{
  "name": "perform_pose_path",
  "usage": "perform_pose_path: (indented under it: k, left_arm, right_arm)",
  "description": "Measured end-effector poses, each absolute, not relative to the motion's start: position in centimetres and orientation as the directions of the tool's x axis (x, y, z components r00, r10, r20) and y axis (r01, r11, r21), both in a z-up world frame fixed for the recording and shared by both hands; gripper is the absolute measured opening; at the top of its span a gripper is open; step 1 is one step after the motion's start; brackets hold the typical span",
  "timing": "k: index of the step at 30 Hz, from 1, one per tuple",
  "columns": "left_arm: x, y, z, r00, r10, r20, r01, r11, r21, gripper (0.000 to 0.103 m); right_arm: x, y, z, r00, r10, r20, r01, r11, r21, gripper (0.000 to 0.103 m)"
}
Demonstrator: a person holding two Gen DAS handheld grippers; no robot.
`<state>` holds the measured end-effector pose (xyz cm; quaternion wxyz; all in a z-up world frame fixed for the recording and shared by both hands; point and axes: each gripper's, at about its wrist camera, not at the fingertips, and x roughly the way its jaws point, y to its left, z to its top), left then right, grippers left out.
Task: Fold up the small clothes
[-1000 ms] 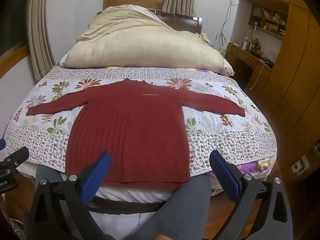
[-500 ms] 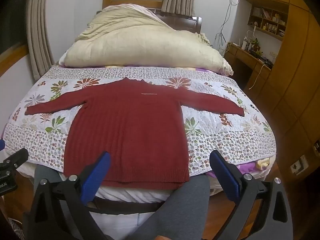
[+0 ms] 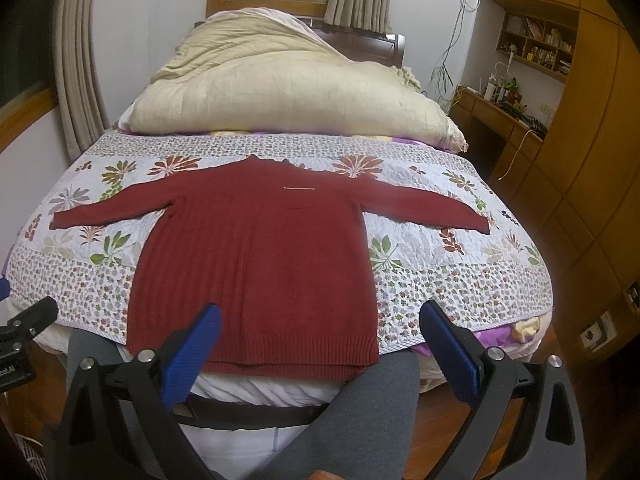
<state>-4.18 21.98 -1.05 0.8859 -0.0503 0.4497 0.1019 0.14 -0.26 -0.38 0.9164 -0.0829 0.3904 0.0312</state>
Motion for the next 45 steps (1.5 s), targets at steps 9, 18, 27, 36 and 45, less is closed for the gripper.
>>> perform_pose_path:
  k: [9,18,27,36,45]
  left_arm:
    - [-4.2,21.8,-1.2,0.569,0.142,-0.810,-0.226,0.974,0.012,0.100]
    - [-3.8,22.2,-1.2,0.569,0.144,-0.810,-0.233,0.973,0.009,0.100]
    - [-3.1,22.2,-1.6,0.559,0.139,-0.817,-0.232,0.973,0.007,0.100]
    - [-2.2,22.3,-2.1,0.546,0.137,-0.826,-0.230,0.973,0.010,0.100]
    - [-1.6,22.5,-2.3,0.541,0.141,-0.829,-0.233,0.972,0.013,0.100]
  right_arm:
    - [0.5,0.1,-0.7,0.688,-0.010,-0.725,-0.120,0.985,-0.127,0.099]
    - [0.8,0.4,-1.2,0.683,-0.008,-0.731,-0.122,0.985,-0.125,0.099]
    - [1.6,0.3,-1.7,0.670,-0.010,-0.742,-0.118,0.986,-0.120,0.099]
    - [2.4,0.2,-2.0,0.664,-0.016,-0.747,-0.112,0.986,-0.122,0.099]
    - [3.1,0.5,-2.3,0.659,-0.019,-0.752,-0.117,0.985,-0.127,0.099]
